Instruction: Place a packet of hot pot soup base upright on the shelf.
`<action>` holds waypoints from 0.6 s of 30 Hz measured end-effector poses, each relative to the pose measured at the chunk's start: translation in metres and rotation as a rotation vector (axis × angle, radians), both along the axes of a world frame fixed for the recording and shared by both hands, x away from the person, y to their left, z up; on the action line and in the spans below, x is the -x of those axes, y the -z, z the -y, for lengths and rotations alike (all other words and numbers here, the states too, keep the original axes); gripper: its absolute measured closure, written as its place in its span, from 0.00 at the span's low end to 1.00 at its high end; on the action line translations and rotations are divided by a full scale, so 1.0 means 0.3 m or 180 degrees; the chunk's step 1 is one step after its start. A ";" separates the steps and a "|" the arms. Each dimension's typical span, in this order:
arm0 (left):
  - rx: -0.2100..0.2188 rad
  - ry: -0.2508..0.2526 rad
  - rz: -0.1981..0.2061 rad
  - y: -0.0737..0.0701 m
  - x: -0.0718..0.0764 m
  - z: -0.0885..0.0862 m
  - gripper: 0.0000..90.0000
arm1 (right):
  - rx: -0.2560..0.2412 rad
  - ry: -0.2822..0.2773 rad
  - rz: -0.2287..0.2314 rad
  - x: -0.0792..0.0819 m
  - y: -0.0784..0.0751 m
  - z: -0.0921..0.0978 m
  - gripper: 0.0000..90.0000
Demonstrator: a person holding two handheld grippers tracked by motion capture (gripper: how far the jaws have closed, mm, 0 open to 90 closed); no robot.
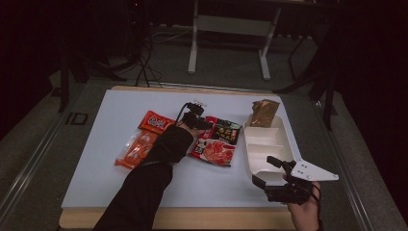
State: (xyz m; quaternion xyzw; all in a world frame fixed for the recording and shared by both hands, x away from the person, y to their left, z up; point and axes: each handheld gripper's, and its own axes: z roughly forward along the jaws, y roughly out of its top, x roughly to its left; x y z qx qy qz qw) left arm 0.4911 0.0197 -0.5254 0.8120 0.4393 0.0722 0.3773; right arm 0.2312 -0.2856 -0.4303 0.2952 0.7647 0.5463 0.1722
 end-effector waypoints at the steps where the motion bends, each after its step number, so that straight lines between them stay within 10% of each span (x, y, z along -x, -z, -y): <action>1: 0.0017 -0.0017 -0.0029 0.005 -0.005 0.002 0.54 | 0.0002 -0.0006 -0.0002 0.000 0.001 -0.001 0.16; 18: -0.0062 -0.0020 -0.0103 0.037 -0.035 0.053 0.64 | 0.0073 -0.0086 -0.0073 -0.009 0.017 -0.013 0.16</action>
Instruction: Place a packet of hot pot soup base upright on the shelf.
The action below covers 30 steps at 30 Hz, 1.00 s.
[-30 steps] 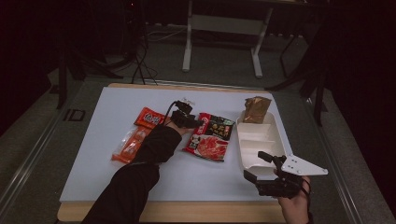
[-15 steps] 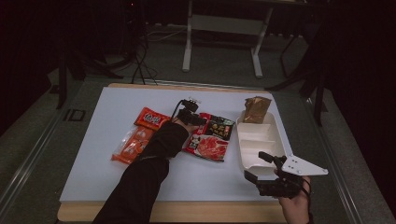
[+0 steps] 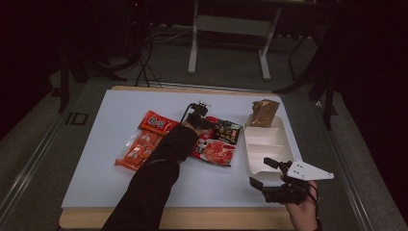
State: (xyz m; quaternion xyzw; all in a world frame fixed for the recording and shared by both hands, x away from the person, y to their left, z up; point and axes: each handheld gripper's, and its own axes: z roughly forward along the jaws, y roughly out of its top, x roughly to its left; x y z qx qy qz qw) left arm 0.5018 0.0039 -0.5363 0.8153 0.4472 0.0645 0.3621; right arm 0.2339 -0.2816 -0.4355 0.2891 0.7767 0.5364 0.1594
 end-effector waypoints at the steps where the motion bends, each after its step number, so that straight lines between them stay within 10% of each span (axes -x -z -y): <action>1: -0.0021 -0.0010 0.0023 0.000 0.002 0.000 0.66 | 0.0000 -0.0003 0.0000 -0.001 0.001 0.000 0.16; 10: -0.0353 -0.0050 0.0030 -0.019 0.010 0.033 0.94 | -0.0013 -0.0013 -0.0039 -0.005 0.003 -0.001 0.16; 30: -0.0050 -0.0124 0.0242 -0.091 0.084 -0.028 0.99 | -0.0065 0.0054 -0.0004 -0.010 -0.003 0.012 0.16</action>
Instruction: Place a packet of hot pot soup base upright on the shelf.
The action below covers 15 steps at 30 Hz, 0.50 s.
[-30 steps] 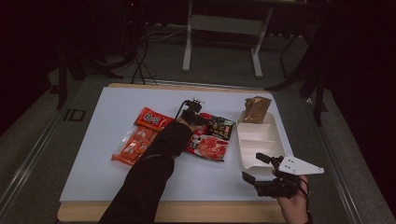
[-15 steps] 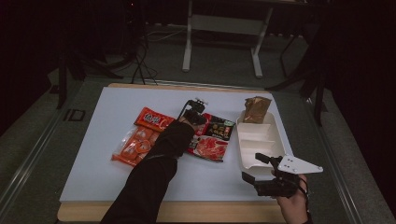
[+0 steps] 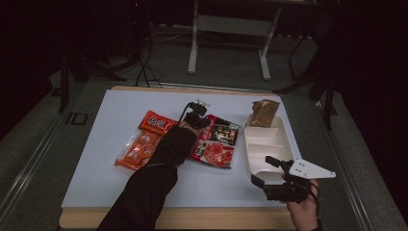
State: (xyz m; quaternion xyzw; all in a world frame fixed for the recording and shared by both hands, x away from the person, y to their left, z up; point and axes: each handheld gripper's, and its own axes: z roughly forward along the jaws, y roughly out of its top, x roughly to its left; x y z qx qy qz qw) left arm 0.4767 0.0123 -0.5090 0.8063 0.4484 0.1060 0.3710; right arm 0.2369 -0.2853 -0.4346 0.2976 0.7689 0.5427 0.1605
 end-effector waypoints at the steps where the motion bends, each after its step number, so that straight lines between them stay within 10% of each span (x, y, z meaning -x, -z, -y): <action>1: 0.0016 -0.0010 0.0019 -0.006 0.006 -0.004 0.99 | 0.0000 0.0004 0.0005 -0.001 -0.001 0.000 0.16; 15: 0.0346 0.0098 0.0360 -0.096 0.106 -0.047 0.99 | -0.0002 0.0136 0.0093 0.003 -0.018 0.012 0.18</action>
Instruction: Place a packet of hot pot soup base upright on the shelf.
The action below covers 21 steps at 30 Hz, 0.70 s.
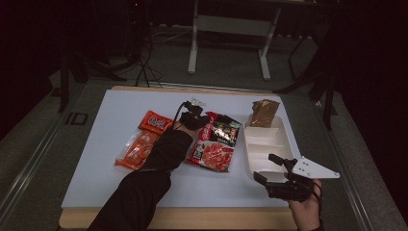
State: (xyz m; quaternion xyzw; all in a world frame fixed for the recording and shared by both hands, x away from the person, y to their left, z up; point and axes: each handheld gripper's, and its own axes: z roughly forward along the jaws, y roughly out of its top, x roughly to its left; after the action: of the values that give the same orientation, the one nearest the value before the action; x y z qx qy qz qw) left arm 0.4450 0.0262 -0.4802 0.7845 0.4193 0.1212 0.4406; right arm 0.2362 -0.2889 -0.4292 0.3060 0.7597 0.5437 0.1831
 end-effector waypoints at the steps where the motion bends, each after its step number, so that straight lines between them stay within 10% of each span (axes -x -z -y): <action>1: 0.0011 0.0009 0.0031 -0.007 0.010 -0.003 0.99 | -0.0010 0.0008 0.0004 0.001 0.000 0.001 0.18; 21: 0.0372 0.0149 0.0304 -0.120 0.165 -0.081 0.99 | 0.0026 0.0182 0.0087 -0.007 -0.028 -0.003 0.16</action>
State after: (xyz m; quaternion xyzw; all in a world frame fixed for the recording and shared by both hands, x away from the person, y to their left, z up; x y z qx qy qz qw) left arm 0.3956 0.0506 -0.4442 0.7603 0.3857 0.1235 0.5078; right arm 0.2382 -0.2880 -0.4209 0.3194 0.7503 0.5393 0.2101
